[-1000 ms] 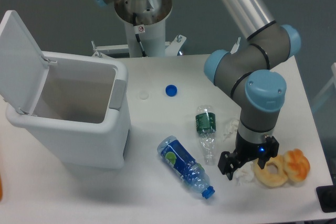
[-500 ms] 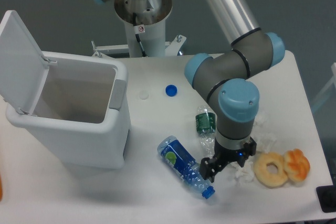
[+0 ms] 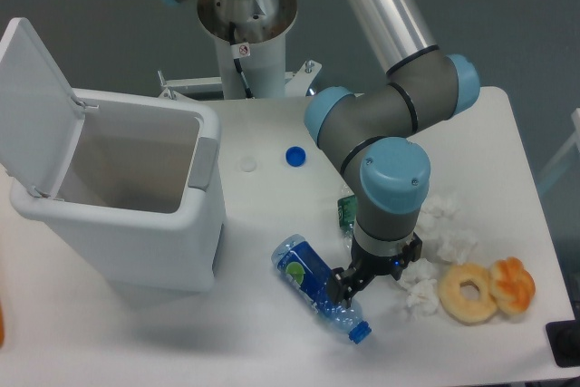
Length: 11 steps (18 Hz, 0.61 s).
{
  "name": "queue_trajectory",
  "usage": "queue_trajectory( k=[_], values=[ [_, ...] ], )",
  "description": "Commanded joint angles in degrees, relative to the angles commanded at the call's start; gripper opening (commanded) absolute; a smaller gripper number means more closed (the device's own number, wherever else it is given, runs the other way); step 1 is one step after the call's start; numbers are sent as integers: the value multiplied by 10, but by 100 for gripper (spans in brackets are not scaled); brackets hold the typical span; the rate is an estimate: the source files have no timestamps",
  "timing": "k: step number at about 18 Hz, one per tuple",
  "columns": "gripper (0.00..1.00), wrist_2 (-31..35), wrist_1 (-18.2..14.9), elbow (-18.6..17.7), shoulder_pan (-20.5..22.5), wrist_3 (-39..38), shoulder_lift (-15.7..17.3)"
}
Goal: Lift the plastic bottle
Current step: 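Lower the open gripper over the bottle's cap end, then close the gripper around the bottle neck near the cap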
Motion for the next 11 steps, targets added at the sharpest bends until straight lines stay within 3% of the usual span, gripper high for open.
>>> queue_trajectory(
  k=[4,8,11],
  values=[
    [100,-4,1,0,-2,1,5],
    [100,-10,38,7,-3,6,0],
    [100,-11,41,13,-4,6,-8]
  ],
)
